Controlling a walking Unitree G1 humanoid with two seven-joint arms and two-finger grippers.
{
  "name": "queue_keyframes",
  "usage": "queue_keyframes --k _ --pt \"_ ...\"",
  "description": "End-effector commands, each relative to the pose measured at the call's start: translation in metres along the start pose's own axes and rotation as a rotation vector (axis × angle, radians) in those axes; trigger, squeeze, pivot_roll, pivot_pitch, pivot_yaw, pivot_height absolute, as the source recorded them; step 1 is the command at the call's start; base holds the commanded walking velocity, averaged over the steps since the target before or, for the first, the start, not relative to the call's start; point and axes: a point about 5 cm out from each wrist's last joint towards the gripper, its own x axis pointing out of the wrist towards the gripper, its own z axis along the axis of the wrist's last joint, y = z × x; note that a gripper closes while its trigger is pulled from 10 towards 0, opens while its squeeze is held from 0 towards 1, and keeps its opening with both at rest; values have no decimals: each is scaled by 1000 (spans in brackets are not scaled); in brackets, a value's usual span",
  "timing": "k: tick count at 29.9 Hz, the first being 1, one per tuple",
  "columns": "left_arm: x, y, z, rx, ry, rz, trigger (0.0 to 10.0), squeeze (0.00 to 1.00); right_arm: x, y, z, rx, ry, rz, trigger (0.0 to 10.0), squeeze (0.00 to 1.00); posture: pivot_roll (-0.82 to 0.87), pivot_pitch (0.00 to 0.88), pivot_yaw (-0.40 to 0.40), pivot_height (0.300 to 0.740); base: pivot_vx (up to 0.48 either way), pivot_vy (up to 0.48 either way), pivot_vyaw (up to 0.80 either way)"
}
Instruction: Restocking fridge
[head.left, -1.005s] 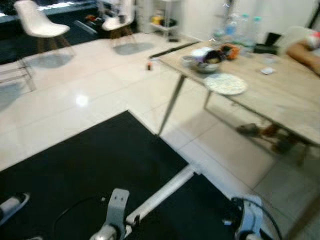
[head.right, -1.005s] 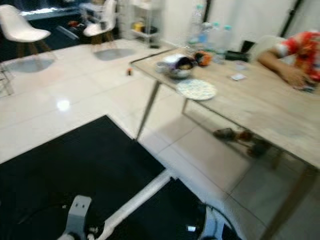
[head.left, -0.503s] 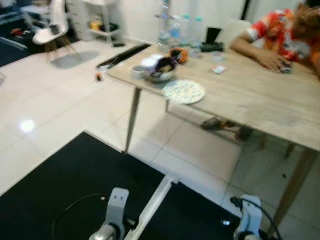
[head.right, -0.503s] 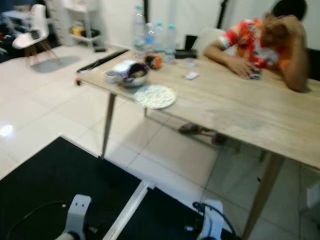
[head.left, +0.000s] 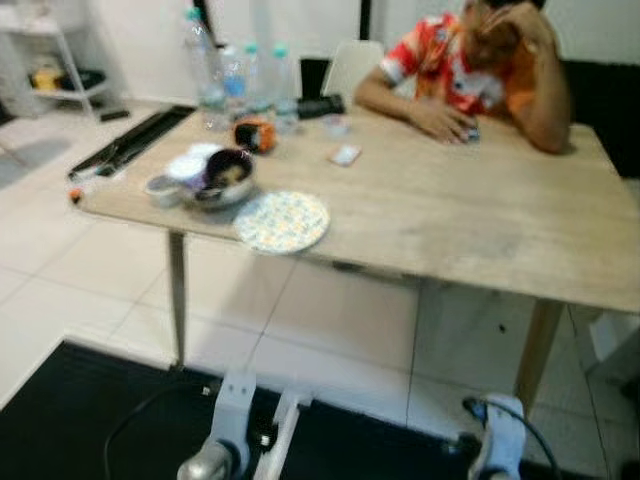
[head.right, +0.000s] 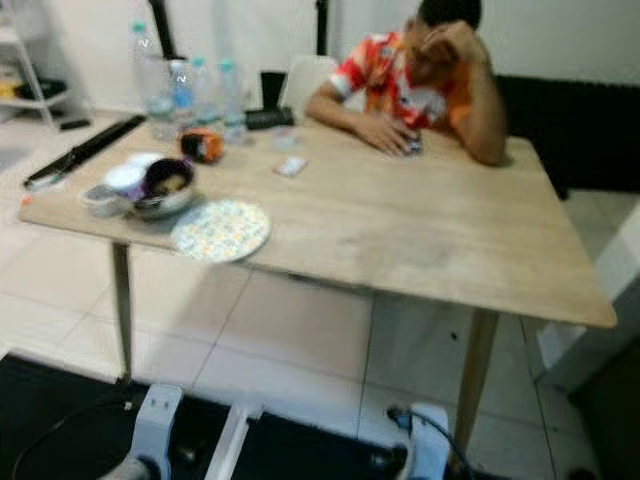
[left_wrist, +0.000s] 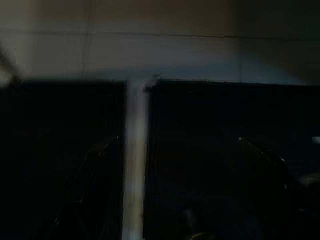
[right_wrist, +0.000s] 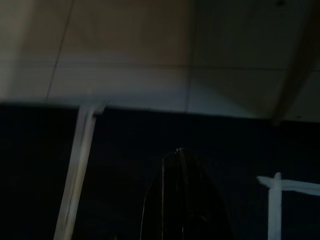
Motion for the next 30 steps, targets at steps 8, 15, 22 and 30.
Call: queue_keyframes --k 8,15,22,30 --pt "-3 3 -8 18 36 -8 10000 0 -3 -2 -10 66 2 -32 10000 0 10 51 56 740 326 0 -800" --pt "-4 0 -12 42 57 -39 10000 0 -6 -5 -18 77 8 -50 10000 0 12 50 62 740 137 0 -457" --pt "-11 2 -29 37 115 -35 10000 0 -8 -10 -23 74 21 -74 10000 0 12 44 54 740 0 0 0" --pt "-23 9 -52 -36 181 31 10000 0 -13 -15 -36 -65 87 -59 10000 0 17 44 33 740 0 0 0"
